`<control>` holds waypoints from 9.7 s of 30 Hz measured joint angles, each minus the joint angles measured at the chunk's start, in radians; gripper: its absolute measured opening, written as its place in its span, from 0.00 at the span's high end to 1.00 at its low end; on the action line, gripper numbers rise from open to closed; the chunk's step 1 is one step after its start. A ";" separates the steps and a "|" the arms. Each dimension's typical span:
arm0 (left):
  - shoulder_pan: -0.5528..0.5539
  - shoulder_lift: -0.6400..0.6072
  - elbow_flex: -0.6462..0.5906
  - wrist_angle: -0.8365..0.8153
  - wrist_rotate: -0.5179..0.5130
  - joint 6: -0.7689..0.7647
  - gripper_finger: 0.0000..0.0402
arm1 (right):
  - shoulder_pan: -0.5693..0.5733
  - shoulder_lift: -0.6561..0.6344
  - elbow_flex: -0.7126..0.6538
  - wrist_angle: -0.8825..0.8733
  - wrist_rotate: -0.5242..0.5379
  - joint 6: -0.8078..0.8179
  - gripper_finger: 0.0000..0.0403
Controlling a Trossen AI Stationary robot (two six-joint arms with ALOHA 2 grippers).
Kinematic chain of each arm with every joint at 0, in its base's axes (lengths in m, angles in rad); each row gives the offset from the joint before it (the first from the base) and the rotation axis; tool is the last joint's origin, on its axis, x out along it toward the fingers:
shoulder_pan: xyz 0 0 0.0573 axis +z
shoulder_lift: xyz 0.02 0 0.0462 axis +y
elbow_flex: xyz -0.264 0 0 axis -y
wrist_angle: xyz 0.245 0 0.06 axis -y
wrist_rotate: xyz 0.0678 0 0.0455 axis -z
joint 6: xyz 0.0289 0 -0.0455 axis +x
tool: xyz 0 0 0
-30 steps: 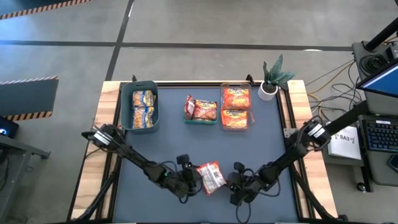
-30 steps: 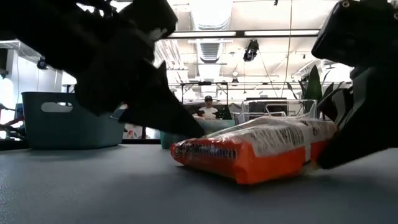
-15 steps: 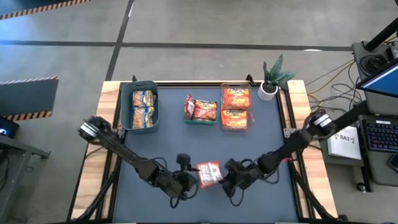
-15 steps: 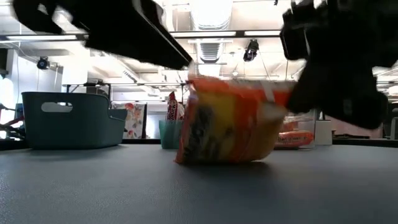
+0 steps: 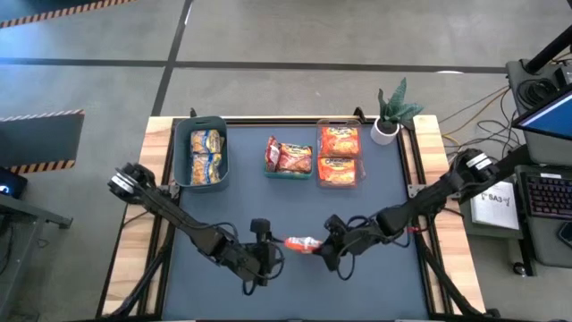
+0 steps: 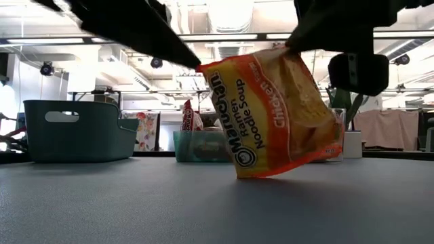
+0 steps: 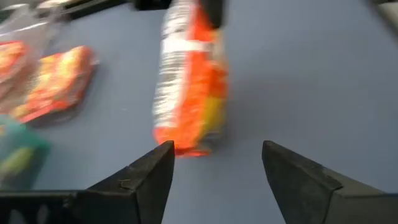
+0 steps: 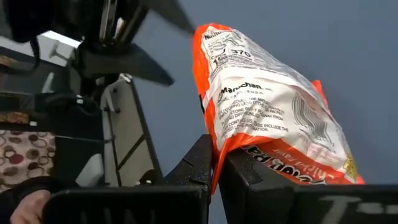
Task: Sort Maruchan noodles
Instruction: Put the orange noodle pack into the transparent bin, then return to Home Position
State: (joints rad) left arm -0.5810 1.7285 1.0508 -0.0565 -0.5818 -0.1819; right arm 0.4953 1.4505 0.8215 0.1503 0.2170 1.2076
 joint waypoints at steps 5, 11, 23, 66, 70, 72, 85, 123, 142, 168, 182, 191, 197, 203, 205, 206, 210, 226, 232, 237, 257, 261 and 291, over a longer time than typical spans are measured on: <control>0.008 0.033 0.000 0.028 -0.093 -0.018 0.38 | 0.002 0.028 0.000 -0.047 -0.001 0.012 0.98; 0.018 0.089 0.000 0.141 -0.034 0.006 0.34 | 0.001 0.040 -0.003 -0.043 -0.009 0.008 0.98; 0.049 0.149 0.000 0.240 -0.039 0.016 0.44 | 0.001 0.036 -0.005 -0.031 -0.005 -0.015 0.98; 0.027 -0.017 -0.002 0.205 0.083 -0.036 0.90 | 0.111 -0.019 0.113 -0.133 0.204 -0.922 0.62; 0.028 -0.020 -0.002 0.202 0.076 -0.038 0.90 | 0.111 -0.017 0.161 -0.199 0.191 -0.930 0.64; 0.024 -0.022 -0.002 0.205 0.070 -0.041 0.90 | 0.110 -0.024 0.184 -0.253 0.193 -0.908 0.64; 0.018 -0.025 0.000 0.199 0.052 -0.090 0.90 | 0.123 -0.035 0.269 -0.413 0.175 -0.762 0.42; 0.031 -0.202 0.016 0.105 -0.120 0.383 0.33 | 0.024 -0.120 0.271 -0.487 0.211 -0.632 0.93; 0.166 -0.459 -0.238 0.123 -0.235 0.451 0.36 | -0.726 -0.374 0.351 -1.080 -0.036 -0.626 0.93; 0.190 -0.611 -0.349 0.124 -0.273 0.438 0.39 | -0.455 -0.377 -0.190 -0.178 0.859 -0.085 0.93; 0.190 -0.614 -0.350 0.123 -0.273 0.428 0.39 | -0.447 -0.235 -0.190 -0.170 0.815 0.027 0.86; 0.190 -0.614 -0.350 0.127 -0.273 0.427 0.39 | -0.447 -0.226 -0.190 -0.177 0.742 0.039 0.64; 0.190 -0.614 -0.350 0.128 -0.273 0.417 0.39 | -0.447 -0.262 -0.190 -0.179 0.668 0.007 0.58; 0.190 -0.614 -0.352 0.128 -0.272 0.409 0.39 | -0.447 -0.327 -0.190 -0.265 0.580 0.014 0.57; 0.190 -0.614 -0.352 0.128 -0.272 0.409 0.39 | -0.447 -0.349 -0.190 -0.338 0.563 0.047 0.57; 0.190 -0.614 -0.352 0.128 -0.272 0.408 0.39 | -0.447 -0.361 -0.190 -0.372 0.555 0.064 0.57; 0.190 -0.614 -0.352 0.127 -0.272 0.408 0.39 | -0.447 -0.404 -0.190 -0.493 0.472 0.137 0.58; 0.190 -0.610 -0.352 0.129 -0.272 0.403 0.39 | -0.458 -0.462 -0.167 -0.661 0.166 0.184 0.58; 0.190 -0.601 -0.352 0.132 -0.272 0.406 0.39 | -0.463 -0.467 -0.028 -0.892 0.169 0.169 0.58; 0.190 -0.601 -0.352 0.132 -0.272 0.407 0.39 | -0.463 -0.467 0.094 -1.067 0.168 0.162 0.58; 0.193 -0.601 -0.349 0.179 -0.192 0.384 0.39 | -0.575 -0.311 0.154 -0.971 0.066 -0.360 0.81; 0.196 -0.601 -0.348 0.223 -0.194 0.428 0.39 | -0.665 -0.238 0.157 -0.975 -0.068 -0.460 0.94; 0.161 -0.616 -0.335 0.169 -0.197 0.323 0.39 | -0.634 -0.247 0.126 -0.774 0.071 -0.718 0.97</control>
State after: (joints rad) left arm -0.4203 1.1121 0.7162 0.1122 -0.7784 0.1412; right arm -0.1390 1.2037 0.9479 -0.6240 0.2878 0.4891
